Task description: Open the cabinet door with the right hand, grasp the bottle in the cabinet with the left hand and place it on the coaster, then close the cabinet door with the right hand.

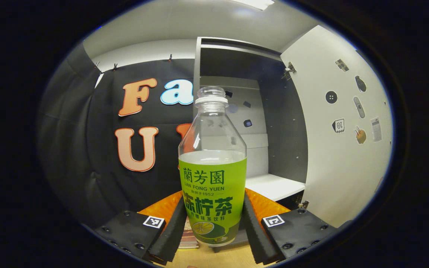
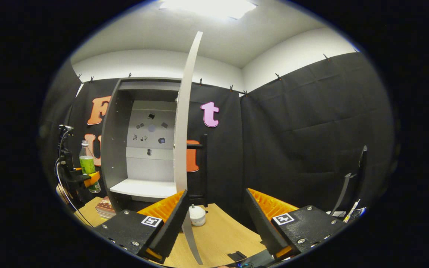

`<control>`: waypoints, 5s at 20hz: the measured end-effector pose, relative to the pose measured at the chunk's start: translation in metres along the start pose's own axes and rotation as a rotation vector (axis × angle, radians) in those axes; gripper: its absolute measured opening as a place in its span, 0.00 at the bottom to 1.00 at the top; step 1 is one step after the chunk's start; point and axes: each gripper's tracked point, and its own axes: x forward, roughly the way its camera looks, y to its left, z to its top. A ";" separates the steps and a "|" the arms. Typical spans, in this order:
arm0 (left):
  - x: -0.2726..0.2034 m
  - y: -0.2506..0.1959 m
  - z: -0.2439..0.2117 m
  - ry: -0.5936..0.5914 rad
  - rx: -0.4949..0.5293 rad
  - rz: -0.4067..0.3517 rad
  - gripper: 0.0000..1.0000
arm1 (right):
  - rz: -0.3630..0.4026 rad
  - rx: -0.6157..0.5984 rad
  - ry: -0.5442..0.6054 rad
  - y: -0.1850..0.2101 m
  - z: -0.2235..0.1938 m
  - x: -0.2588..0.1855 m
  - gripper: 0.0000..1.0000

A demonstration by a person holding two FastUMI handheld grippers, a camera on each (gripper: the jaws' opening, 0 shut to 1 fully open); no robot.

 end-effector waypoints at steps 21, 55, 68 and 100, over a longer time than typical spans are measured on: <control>-0.104 0.025 -0.245 0.228 -0.106 0.006 0.81 | 0.056 -0.006 0.029 0.005 -0.021 -0.009 0.93; -0.129 -0.002 -0.326 0.251 -0.025 -0.037 0.93 | 0.051 0.043 0.071 -0.002 -0.044 -0.014 0.93; -0.089 -0.001 -0.326 0.415 -0.092 -0.095 0.87 | 0.046 0.069 0.077 -0.011 -0.050 -0.012 0.93; -0.076 -0.013 -0.315 0.449 0.010 -0.067 0.95 | 0.029 0.132 0.119 -0.034 -0.073 0.001 0.93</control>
